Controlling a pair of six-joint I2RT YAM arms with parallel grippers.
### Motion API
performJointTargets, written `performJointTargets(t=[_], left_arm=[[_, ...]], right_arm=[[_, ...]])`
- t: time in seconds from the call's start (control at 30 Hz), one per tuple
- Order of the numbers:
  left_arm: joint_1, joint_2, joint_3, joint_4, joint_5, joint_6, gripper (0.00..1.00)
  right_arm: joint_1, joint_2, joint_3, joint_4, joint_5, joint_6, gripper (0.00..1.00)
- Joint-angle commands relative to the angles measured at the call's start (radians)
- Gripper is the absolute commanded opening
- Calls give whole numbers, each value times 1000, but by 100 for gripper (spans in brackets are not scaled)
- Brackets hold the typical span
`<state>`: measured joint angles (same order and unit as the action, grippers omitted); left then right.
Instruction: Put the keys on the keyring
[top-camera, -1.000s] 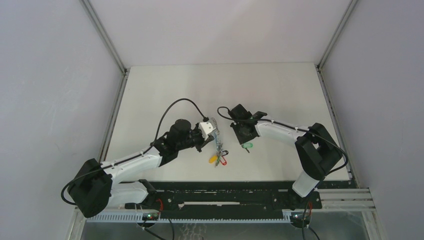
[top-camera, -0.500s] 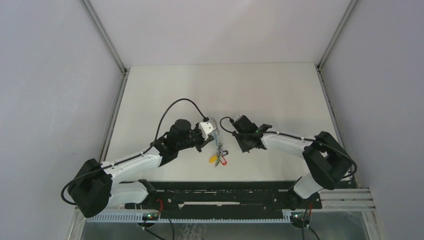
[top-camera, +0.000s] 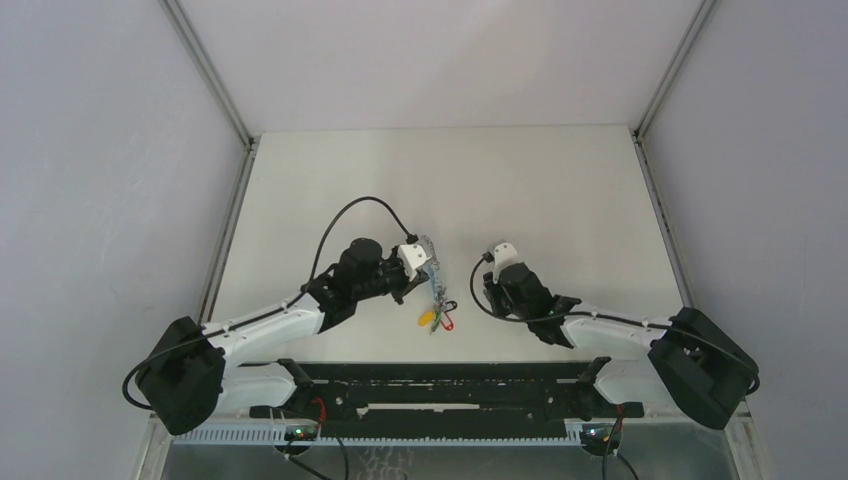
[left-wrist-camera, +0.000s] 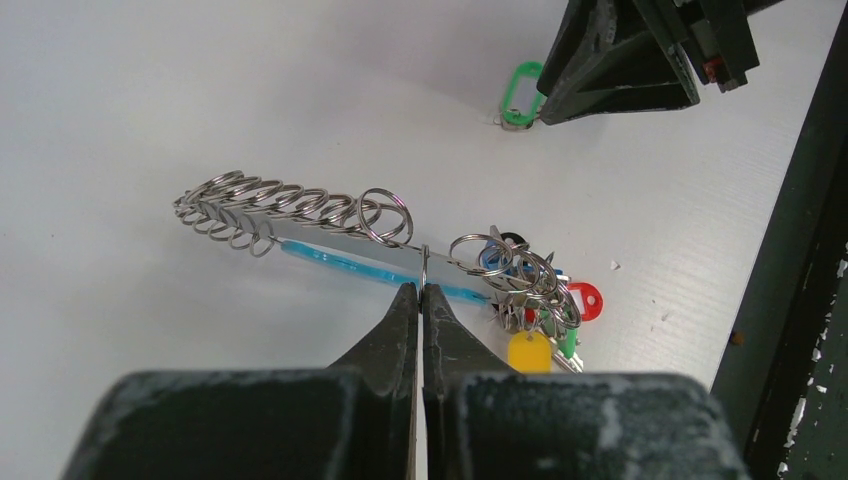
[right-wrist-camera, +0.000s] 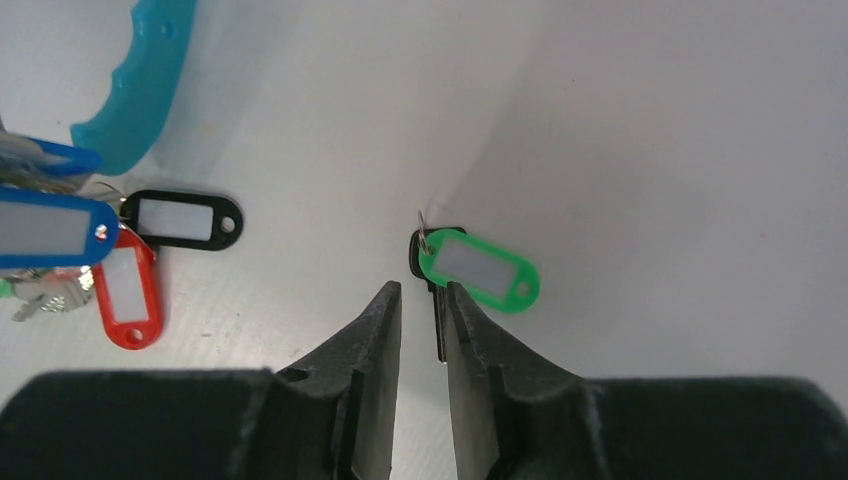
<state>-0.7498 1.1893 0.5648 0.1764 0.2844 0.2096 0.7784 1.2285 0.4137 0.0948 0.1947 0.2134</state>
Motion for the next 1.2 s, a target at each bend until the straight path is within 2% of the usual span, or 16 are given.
performJointTargets(t=[0.0, 0.33, 1.17], left_arm=[[0, 3, 43, -1, 15, -8, 0], [0, 1, 41, 1, 17, -8, 0], [0, 4, 43, 1, 22, -9, 0]], right_arm=[[8, -32, -96, 309, 27, -28, 22], [4, -35, -203, 500, -7, -93, 22], [-4, 124, -161, 566, -18, -117, 15]])
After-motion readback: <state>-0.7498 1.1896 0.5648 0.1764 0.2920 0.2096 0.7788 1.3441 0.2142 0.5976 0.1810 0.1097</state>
